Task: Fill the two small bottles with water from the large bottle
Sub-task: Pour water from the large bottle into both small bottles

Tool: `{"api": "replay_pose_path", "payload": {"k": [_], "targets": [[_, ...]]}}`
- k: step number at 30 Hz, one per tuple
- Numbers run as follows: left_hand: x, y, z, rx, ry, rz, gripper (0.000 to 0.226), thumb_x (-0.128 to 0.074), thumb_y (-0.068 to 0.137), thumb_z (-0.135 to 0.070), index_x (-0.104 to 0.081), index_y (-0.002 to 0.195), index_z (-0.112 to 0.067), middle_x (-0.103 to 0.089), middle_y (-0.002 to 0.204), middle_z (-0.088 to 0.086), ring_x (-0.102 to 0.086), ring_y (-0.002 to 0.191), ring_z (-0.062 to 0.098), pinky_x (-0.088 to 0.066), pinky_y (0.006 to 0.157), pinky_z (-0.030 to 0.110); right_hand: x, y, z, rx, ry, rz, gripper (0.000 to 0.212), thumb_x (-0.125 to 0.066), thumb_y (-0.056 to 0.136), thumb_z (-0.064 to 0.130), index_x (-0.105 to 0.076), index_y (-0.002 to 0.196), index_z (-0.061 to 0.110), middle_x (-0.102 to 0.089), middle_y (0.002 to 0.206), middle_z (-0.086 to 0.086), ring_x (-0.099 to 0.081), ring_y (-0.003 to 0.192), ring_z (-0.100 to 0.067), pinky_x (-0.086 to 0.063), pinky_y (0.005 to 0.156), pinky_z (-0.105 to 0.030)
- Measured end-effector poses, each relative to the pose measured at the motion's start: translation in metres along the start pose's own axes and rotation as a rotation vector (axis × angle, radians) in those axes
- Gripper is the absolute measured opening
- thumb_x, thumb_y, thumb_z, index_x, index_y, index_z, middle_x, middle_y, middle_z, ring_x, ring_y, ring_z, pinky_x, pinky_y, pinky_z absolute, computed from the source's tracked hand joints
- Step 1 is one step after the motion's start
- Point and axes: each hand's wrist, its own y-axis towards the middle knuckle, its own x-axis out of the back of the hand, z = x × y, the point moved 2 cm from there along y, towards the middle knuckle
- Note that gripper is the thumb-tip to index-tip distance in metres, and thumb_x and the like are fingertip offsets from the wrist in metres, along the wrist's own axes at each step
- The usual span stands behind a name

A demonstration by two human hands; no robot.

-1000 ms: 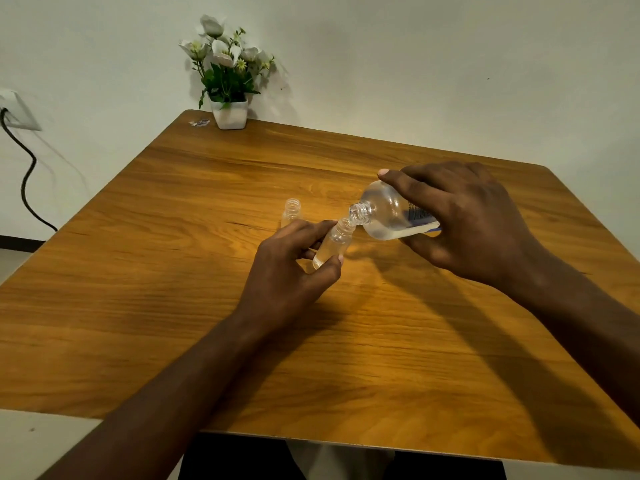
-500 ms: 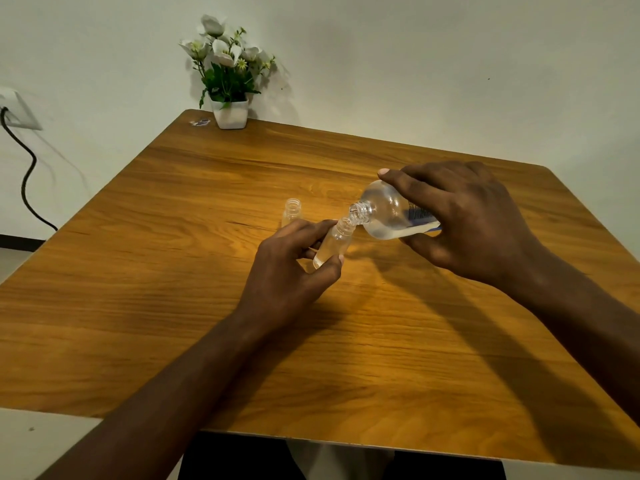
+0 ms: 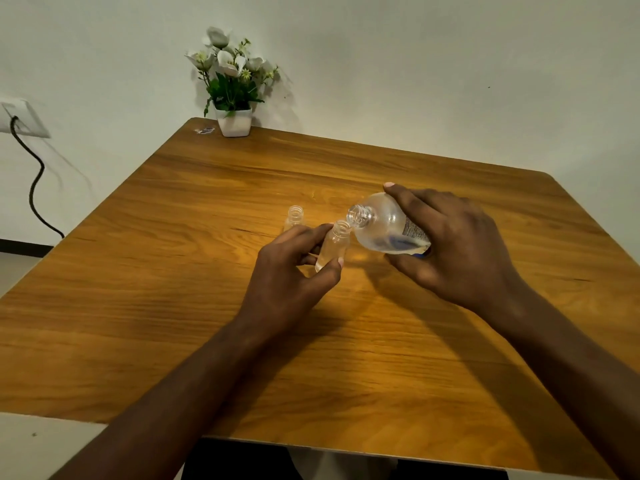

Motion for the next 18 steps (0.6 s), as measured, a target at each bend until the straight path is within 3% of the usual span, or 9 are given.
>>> {"api": "replay_pose_path", "payload": {"k": [4,8,12,18], "targets": [[0.000,0.000,0.004,0.019,-0.046,-0.017,0.043,-0.071,0.081,-0.014,-0.063,0.123,-0.014,-0.067,0.103,0.000,-0.066,0.093,0.016,-0.056,0.079,0.028,-0.009,-0.002,0.007,-0.101,0.087,-0.032,0.083,-0.078,0.072,0.036,-0.043,0.143,0.014,-0.062,0.127,-0.006,-0.061,0.108,-0.027,-0.053,0.080,-0.043],[-0.002,0.000,0.012,0.068,-0.052,-0.046,0.044,-0.075,0.080,-0.014,-0.063,0.121,-0.020,-0.070,0.106,-0.004,-0.069,0.095,0.011,-0.058,0.084,0.033,-0.018,0.002,0.009,-0.236,0.249,-0.117,0.088,-0.082,0.068,0.040,-0.041,0.143,0.018,-0.061,0.128,-0.002,-0.061,0.107,-0.020,-0.056,0.077,-0.038],[0.001,0.002,0.022,0.124,0.026,-0.085,0.047,-0.078,0.077,-0.022,-0.063,0.122,-0.022,-0.071,0.109,-0.010,-0.067,0.097,0.002,-0.057,0.083,0.032,-0.031,0.011,0.007,-0.366,0.427,-0.169,0.090,-0.083,0.065,0.047,-0.040,0.141,0.025,-0.057,0.133,0.006,-0.056,0.114,-0.014,-0.056,0.083,-0.039],[0.004,0.002,0.022,0.133,0.169,-0.093,0.047,-0.078,0.076,-0.023,-0.056,0.111,-0.047,-0.063,0.091,-0.033,-0.064,0.087,-0.004,-0.054,0.067,0.022,-0.058,0.029,0.008,-0.487,0.625,-0.250,0.084,-0.086,0.061,0.043,-0.043,0.133,0.029,-0.056,0.130,0.011,-0.055,0.114,-0.013,-0.056,0.084,-0.032]]}}
